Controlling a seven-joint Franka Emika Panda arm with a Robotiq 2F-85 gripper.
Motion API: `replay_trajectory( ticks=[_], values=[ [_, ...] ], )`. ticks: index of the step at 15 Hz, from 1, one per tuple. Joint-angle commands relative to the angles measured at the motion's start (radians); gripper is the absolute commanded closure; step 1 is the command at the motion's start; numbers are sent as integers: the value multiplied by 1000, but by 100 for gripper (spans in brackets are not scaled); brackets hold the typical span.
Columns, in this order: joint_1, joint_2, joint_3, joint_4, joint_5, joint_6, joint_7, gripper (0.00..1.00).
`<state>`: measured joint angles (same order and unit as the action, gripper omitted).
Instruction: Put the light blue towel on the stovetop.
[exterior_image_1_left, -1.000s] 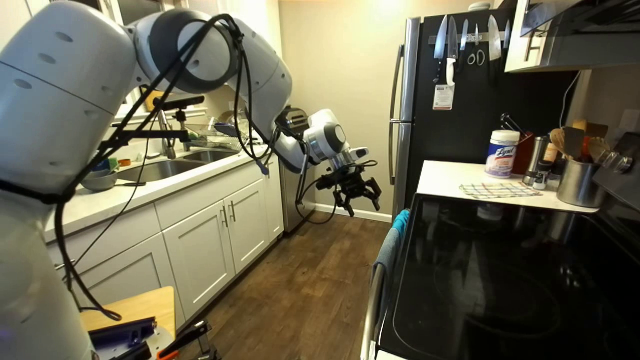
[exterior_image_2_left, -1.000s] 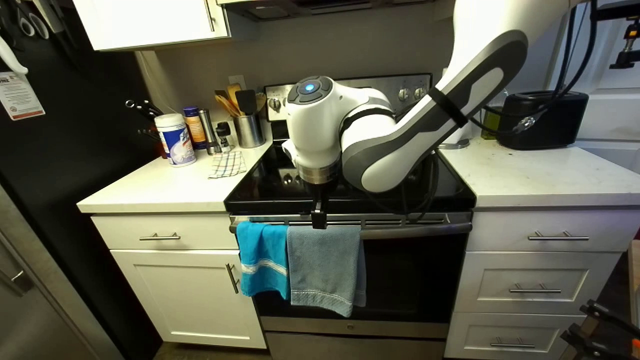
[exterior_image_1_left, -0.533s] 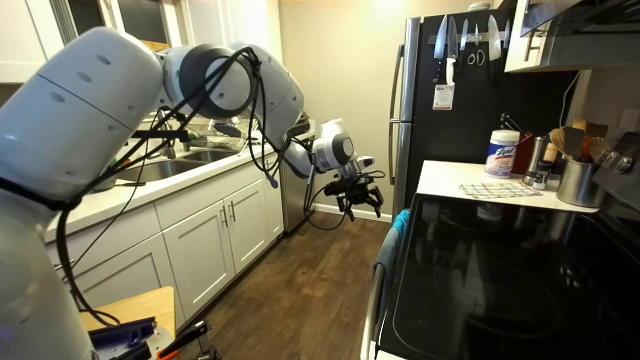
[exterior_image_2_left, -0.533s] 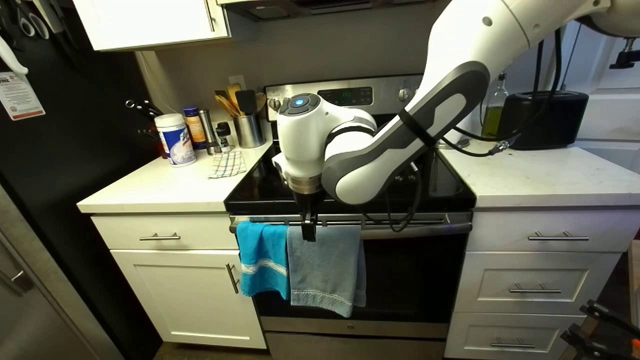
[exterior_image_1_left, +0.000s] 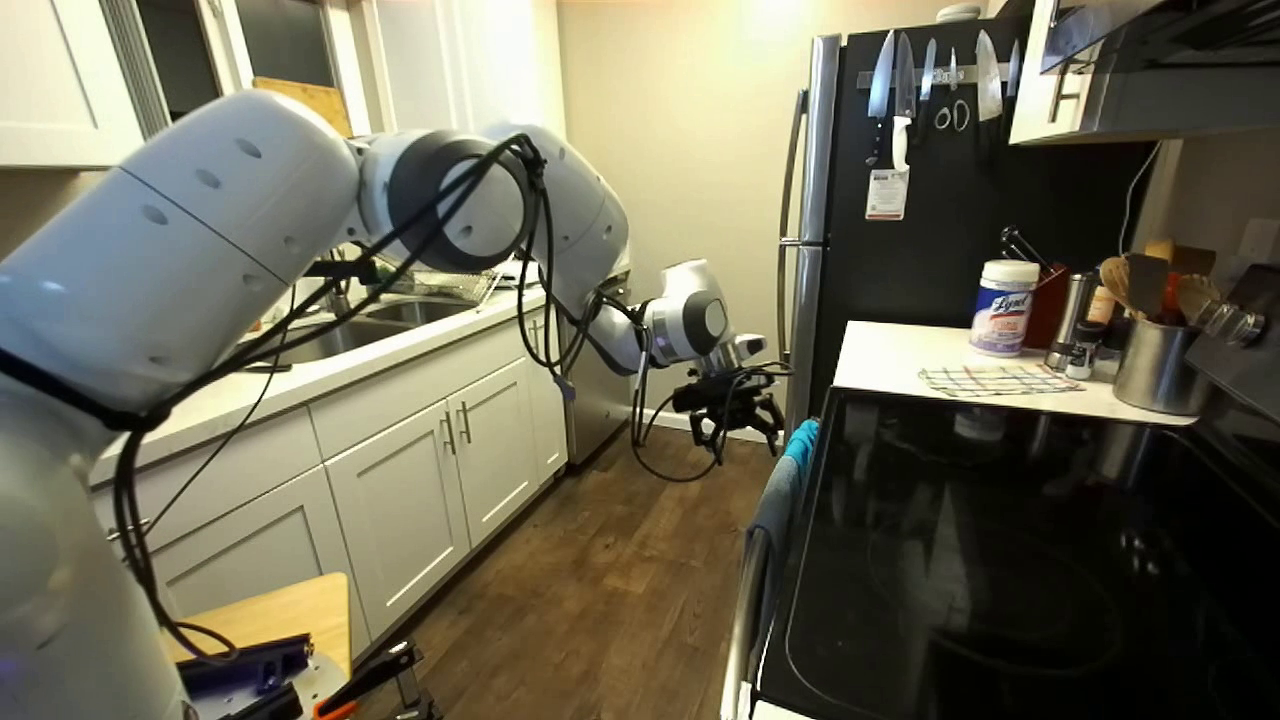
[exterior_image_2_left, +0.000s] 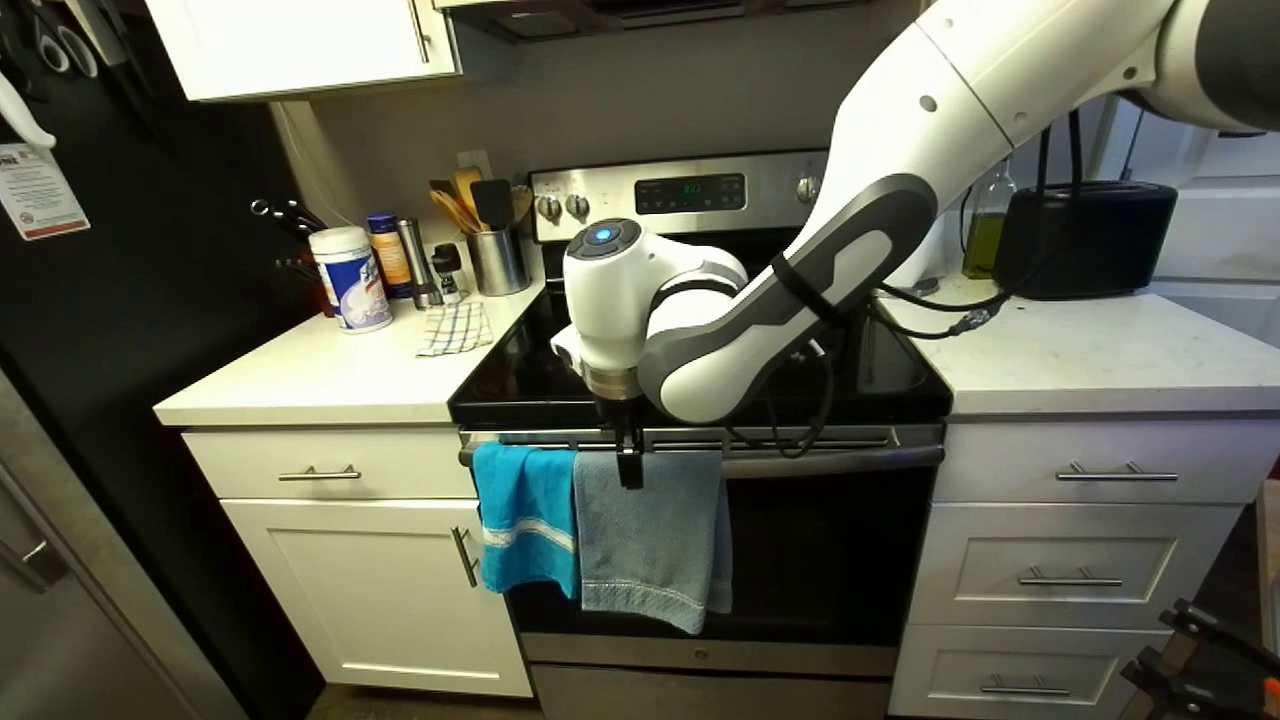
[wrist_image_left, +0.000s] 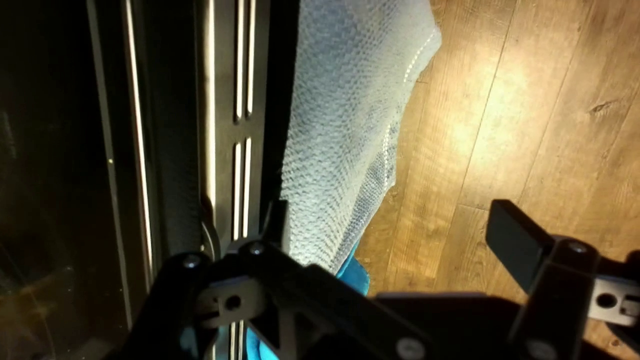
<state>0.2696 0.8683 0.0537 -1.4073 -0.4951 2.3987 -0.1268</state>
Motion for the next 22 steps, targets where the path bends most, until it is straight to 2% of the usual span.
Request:
replay_trajectory(
  ticks=[1, 6, 20, 21, 22],
  values=[
    [-20, 45, 1, 42, 21, 8, -116, 0],
    [-34, 98, 7, 85, 35, 3, -173, 0],
    [-50, 110, -7, 72, 37, 13, -152, 0],
    [-51, 109, -5, 69, 37, 21, -153, 25],
    [-51, 109, -6, 69, 37, 22, -153, 26]
  ],
)
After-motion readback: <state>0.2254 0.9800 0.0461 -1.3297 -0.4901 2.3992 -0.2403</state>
